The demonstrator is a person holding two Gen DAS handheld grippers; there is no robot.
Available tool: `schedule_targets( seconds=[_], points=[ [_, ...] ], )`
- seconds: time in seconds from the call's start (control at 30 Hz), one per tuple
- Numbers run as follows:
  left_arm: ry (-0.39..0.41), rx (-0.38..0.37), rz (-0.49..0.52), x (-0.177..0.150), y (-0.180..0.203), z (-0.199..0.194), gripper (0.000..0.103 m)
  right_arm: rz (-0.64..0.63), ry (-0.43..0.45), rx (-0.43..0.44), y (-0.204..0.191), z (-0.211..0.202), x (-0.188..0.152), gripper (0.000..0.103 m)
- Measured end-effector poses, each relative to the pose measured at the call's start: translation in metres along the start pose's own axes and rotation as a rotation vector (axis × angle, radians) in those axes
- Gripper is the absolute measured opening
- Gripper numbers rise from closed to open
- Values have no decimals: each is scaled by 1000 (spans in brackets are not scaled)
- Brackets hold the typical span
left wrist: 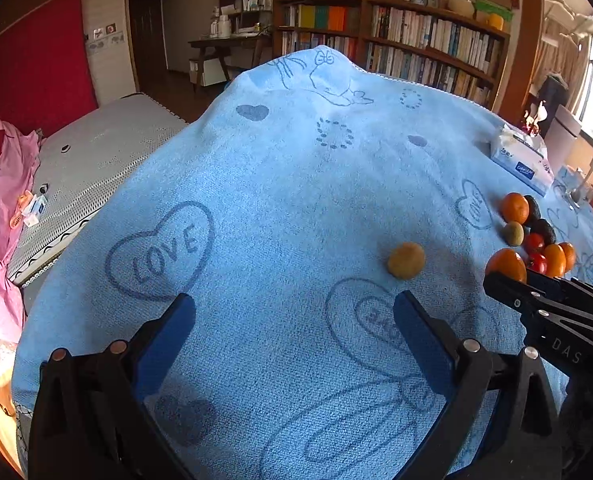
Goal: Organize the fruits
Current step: 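Grasp a large orange with the right tool while the left tool grasps a brown kiwi, then lower the orange into the teal basket and open the right tool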
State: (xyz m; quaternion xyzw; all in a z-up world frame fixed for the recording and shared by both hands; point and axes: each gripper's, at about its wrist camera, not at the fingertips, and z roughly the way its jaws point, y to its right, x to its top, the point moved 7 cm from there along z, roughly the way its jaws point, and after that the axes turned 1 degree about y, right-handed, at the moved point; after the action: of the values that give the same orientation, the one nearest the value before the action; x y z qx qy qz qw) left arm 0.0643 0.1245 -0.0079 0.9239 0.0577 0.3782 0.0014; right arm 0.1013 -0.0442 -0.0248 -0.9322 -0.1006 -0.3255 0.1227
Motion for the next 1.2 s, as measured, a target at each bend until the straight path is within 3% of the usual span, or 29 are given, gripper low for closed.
schedule_targets(
  seconds=[0.1, 0.17, 0.33, 0.4, 0.53, 0.6, 0.67, 0.97, 1.2],
  points=[
    [-8, -100, 5, 2, 20, 9, 98, 54, 24, -13, 19, -19, -7, 40],
    [-29, -117, 10, 3, 29, 17, 97, 88, 37, -20, 32, -31, -11, 40],
    [-69, -146, 24, 9, 48, 36, 73, 150, 64, -32, 55, -57, -24, 40],
    [-82, -135, 32, 10, 52, 45, 57, 167, 73, -38, 63, -66, -29, 40],
    [-87, -144, 26, 12, 59, 53, 46, 182, 101, -63, 77, -84, -37, 40],
    [-90, -162, 26, 13, 63, 52, 33, 194, 117, -71, 85, -94, -40, 40],
    [-94, -163, 29, 12, 68, 52, 29, 214, 133, -80, 94, -103, -43, 40],
    [-87, -149, 44, 8, 79, 40, 28, 325, 217, -149, 147, -148, -58, 40],
    [-56, -169, 88, 8, 101, 17, 28, 416, 281, -275, 200, -180, -75, 40]
  ],
)
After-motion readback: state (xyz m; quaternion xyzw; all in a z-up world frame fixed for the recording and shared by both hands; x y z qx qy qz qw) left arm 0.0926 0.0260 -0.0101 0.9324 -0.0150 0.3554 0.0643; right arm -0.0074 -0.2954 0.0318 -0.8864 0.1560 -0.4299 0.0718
